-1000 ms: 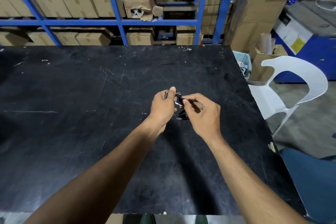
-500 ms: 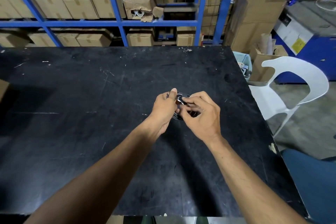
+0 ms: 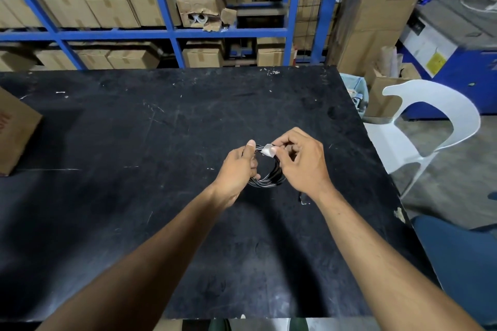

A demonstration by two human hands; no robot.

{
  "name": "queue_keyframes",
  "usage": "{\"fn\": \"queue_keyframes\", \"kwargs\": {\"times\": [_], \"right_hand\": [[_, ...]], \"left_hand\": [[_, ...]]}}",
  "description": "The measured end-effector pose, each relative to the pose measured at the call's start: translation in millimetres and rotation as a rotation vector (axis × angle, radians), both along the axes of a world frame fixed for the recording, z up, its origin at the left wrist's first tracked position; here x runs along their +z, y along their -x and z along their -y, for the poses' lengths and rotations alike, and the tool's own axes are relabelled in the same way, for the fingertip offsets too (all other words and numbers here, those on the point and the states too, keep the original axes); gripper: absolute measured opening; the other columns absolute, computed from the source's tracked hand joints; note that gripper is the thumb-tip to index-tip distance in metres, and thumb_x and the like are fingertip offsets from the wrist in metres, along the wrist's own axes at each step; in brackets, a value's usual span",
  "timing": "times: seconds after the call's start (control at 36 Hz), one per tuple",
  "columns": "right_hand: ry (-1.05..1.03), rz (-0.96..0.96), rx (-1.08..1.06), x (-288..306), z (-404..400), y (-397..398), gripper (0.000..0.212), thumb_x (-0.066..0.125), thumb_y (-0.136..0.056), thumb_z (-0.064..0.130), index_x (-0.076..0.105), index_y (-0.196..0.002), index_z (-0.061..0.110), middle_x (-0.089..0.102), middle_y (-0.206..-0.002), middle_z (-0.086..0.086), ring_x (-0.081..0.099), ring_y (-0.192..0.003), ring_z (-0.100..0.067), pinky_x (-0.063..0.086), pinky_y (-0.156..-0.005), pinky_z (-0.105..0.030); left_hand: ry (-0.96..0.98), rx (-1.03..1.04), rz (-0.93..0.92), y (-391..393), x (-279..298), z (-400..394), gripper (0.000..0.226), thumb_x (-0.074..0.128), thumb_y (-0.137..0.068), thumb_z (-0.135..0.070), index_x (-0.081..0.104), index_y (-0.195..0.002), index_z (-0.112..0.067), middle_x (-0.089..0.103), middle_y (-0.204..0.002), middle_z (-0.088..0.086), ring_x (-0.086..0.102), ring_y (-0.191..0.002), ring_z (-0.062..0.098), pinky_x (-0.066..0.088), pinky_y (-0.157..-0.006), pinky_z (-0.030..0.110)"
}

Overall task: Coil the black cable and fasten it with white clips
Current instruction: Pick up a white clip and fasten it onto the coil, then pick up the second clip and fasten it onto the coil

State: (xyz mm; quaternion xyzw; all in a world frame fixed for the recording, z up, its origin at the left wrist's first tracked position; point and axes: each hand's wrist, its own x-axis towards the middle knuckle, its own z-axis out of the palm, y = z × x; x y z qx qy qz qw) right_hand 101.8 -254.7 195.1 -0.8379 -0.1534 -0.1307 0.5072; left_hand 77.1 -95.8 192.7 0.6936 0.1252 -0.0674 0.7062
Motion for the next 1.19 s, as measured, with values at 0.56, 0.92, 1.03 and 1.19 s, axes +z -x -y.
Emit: {"fn": "queue_keyframes", "kwargs": {"times": [0.56,0.92,1.03,1.19], "right_hand": [[-0.012,-0.339,0.012,-12.9,11.7,-26.8,0.006,0.084,-0.085,0.016,0.084,-0.086,0.022,0.072,-0.069,0.011,0.052,-0.055,-0.003,0.045,-0.059,-0.018],[0.189,-0.654,-0.377,-127.6,98.1,-43.2,0.015,0.063,-0.088,0.013,0.073,-0.081,0.022,0.08,-0.085,-0.004,0.077,-0.088,-0.031,0.061,-0.089,-0.041],[0.386,-0.753,-0.337,-175.5,104.3,-29.3,0.016,0.072,-0.086,0.021,0.069,-0.101,0.025,0.078,-0.105,-0.004,0.073,-0.106,-0.033,0.058,-0.092,-0.036],[0.63,-0.732,-0.143,-221.5,85.0,-28.3,0.058,0.077,-0.085,0.035,0.049,-0.135,0.03,0.041,-0.132,-0.009,0.07,-0.1,-0.045,0.059,-0.086,-0.045]], "left_hand": [[0.034,-0.054,-0.078,-9.4,-23.6,4.3,0.043,0.038,-0.112,-0.033,0.044,-0.072,-0.019,0.033,-0.058,-0.008,0.031,-0.044,0.004,0.06,-0.073,0.036],[0.399,0.269,-0.302,-24.0,-73.5,7.7,0.042,0.038,-0.112,-0.026,0.04,-0.07,-0.018,0.032,-0.04,-0.011,0.03,-0.029,0.005,0.04,-0.041,0.018],[0.327,0.352,-0.379,-20.6,-90.0,8.5,0.042,0.045,-0.11,-0.033,0.048,-0.072,-0.016,0.048,-0.038,-0.011,0.044,-0.029,0.004,0.041,-0.042,0.018],[0.295,0.416,-0.431,-20.1,-104.4,15.6,0.042,0.045,-0.11,-0.033,0.051,-0.073,-0.014,0.055,-0.04,-0.008,0.048,-0.028,0.003,0.041,-0.048,0.021]]}}
